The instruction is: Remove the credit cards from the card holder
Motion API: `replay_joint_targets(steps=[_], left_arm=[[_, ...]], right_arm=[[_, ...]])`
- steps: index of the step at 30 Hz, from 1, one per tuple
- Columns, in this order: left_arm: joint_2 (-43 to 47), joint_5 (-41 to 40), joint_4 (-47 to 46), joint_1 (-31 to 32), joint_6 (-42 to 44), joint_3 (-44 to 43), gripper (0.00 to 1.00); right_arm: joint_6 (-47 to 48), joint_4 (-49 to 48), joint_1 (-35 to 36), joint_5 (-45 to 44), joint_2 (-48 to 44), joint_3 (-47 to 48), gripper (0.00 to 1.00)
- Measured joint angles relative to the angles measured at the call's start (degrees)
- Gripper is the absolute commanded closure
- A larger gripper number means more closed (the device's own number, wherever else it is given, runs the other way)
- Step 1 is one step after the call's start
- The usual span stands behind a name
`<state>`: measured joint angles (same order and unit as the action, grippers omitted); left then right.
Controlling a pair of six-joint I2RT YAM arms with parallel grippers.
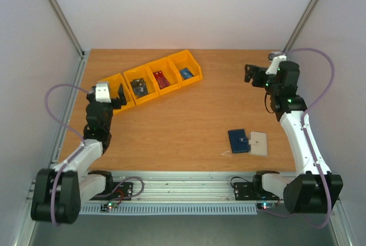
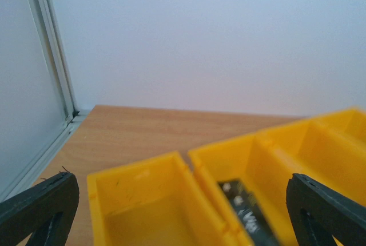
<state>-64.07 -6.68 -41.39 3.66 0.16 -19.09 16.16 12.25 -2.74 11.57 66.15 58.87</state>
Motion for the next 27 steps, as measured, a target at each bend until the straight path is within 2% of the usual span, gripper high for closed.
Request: replay_joint_targets(steps=[2,6,9,13,17,27], left_arm=[[4.81,0.63,8.24,-0.02,-2.38,-5.29,0.01],[8.76,5.97,21.59,-0.07,-6.71,-17.68,0.01],[10.64,10.75,27.54,-0.04,-10.49,-21.40,0.01],[11.54,15.85,33.24,0.02,-15.26,-21.24,0.01],[11.52,19.54,36.61,0.28,-17.57,-20.57,0.01],[11.58,22.91,37.81,0.90,-18.34,-19.96,0.01]], right_arm=[[-0.02,9.31,4.24,-3.28,1.66,5.75,0.02],[-0.52,28.52,13.68,-11.13,8.70,14.64,0.02],[-2.25,40.30,16.44,-12.92,14.64,14.64,0.02],[-3.78,50.18,16.85,-12.74,20.33,10.05,0.02],[-4.13,54.27,16.85,-12.44,25.40,8.98,0.01],[-3.96,53.07,16.00,-8.94,34.88,6.14,0.02]])
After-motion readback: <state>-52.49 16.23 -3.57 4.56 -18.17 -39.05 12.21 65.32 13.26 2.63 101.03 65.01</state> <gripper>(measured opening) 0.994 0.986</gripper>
